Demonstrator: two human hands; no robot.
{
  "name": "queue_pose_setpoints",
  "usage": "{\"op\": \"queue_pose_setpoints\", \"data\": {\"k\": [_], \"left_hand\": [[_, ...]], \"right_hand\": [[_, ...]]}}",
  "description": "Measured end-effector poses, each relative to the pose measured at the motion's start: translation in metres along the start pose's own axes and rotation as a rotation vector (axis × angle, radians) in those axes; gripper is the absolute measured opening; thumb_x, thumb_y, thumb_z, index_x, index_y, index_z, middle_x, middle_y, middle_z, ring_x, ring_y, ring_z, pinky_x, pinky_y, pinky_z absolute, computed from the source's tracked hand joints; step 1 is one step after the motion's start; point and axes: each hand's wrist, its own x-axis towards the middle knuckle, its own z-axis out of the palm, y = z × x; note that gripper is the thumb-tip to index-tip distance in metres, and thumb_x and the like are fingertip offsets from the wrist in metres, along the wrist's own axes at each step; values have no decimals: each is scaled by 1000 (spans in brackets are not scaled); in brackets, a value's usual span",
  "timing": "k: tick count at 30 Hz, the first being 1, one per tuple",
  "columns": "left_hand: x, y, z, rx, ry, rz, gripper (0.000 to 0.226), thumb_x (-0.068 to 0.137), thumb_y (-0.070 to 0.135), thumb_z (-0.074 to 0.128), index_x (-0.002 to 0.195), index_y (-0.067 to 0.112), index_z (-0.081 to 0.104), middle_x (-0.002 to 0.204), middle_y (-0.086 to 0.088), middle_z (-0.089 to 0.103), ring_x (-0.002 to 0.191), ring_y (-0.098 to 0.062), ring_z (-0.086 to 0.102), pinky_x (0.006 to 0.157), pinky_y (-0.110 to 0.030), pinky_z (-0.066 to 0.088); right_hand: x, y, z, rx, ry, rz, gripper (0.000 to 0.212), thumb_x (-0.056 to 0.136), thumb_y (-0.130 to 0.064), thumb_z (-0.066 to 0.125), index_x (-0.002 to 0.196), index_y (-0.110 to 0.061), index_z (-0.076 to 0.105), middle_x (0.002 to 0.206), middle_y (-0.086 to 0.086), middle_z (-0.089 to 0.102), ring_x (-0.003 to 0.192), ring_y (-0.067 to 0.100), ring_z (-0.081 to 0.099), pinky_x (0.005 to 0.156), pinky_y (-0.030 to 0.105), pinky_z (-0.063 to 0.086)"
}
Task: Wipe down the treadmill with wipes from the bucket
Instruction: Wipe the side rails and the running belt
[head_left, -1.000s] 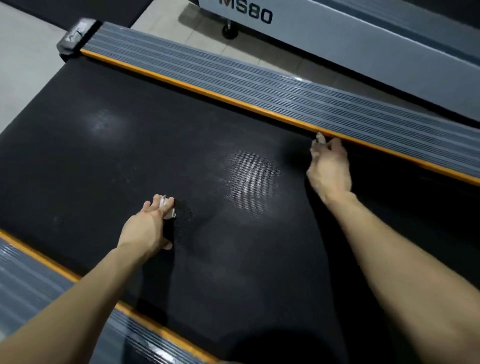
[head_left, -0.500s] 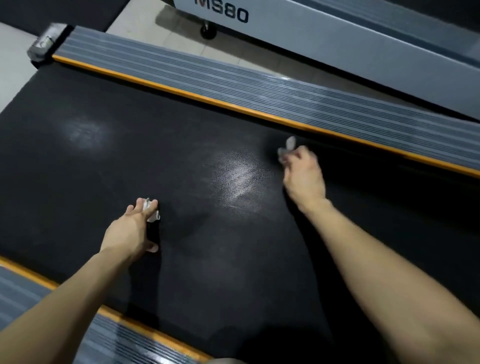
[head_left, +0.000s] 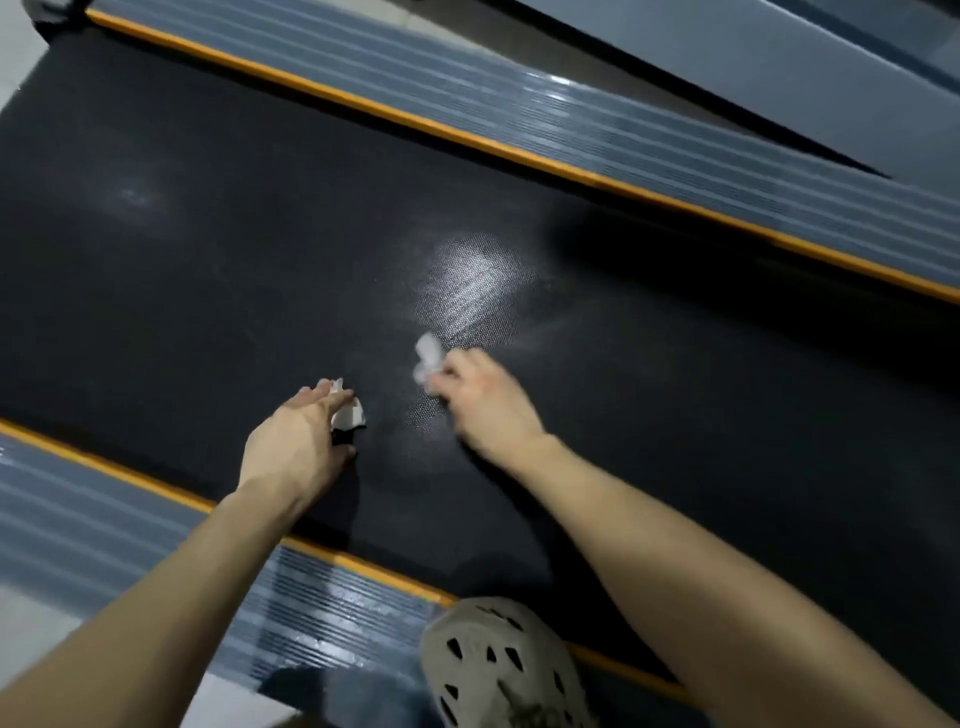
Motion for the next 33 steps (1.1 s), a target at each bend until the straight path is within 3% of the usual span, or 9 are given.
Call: {"op": "queue_pose_setpoints", "data": {"k": [5, 8, 11, 15, 17, 22, 27, 29, 33], "left_hand": [[-5, -6, 19, 149, -138, 34, 96, 100, 22, 71, 172, 32, 7, 180, 2, 2, 166, -21, 8, 122, -39, 42], [1, -3, 20, 157, -169, 26, 97, 100, 17, 68, 172, 30, 5, 180, 0, -1, 166, -24, 7, 121, -38, 40], [-5, -7, 27, 196, -128, 26, 98, 102, 20, 67, 172, 30, -1, 180, 0, -3, 166, -22, 5, 115, -34, 44], [-6, -7, 34, 161, -118, 0, 101, 99, 21, 72, 172, 31, 1, 180, 3, -4, 166, -19, 3, 119, -34, 40], [-2, -10, 35, 117, -101, -39, 109, 91, 17, 82, 171, 35, 11, 180, 6, 1, 165, -17, 7, 122, -39, 38], [-8, 4, 28, 80, -65, -91, 102, 90, 2, 77, 170, 30, 21, 178, 5, 12, 164, -19, 19, 128, -38, 32], [-23, 36, 29, -62, 183, -46, 65, 96, 2, 60, 153, 32, 58, 166, 7, 45, 147, -21, 52, 113, -44, 52], [-23, 61, 22, -101, 244, -13, 53, 98, 8, 62, 146, 30, 65, 161, 8, 52, 142, -22, 58, 109, -42, 54], [-12, 113, 3, -98, 243, 1, 53, 95, 5, 61, 142, 27, 68, 158, 7, 56, 135, -30, 63, 105, -41, 53]], "right_hand": [[-24, 111, -55, -55, 196, 687, 22, 101, -17, 60, 119, -21, 72, 116, 7, 55, 105, 34, 57, 87, 49, 58], [-25, 120, -71, -49, 202, 799, 24, 105, -25, 55, 121, -19, 73, 124, 7, 53, 112, 33, 58, 95, 51, 56], [-17, 84, -34, -94, 164, 567, 28, 101, -17, 56, 124, -17, 73, 131, 9, 55, 104, 33, 57, 91, 46, 56], [-26, -3, 9, -49, -117, -237, 46, 91, -9, 59, 137, -15, 63, 129, 8, 58, 98, 27, 52, 92, 39, 51], [-33, -10, 5, 8, -138, -339, 48, 95, -10, 56, 143, -11, 57, 126, 8, 60, 97, 29, 55, 88, 40, 49], [-31, 125, -50, -63, 145, 241, 53, 94, -10, 59, 146, -10, 55, 122, 13, 59, 103, 36, 61, 91, 47, 55], [-44, 215, -89, -133, 332, 670, 40, 100, -13, 56, 140, -10, 58, 126, 19, 53, 111, 39, 57, 93, 50, 56], [-37, 169, -62, -42, 311, 527, 33, 96, -6, 53, 127, -9, 65, 119, 17, 56, 105, 39, 59, 90, 48, 56], [-46, 45, -13, 8, -99, -241, 29, 91, -8, 57, 115, -15, 71, 112, 6, 57, 102, 29, 55, 87, 43, 53]]}}
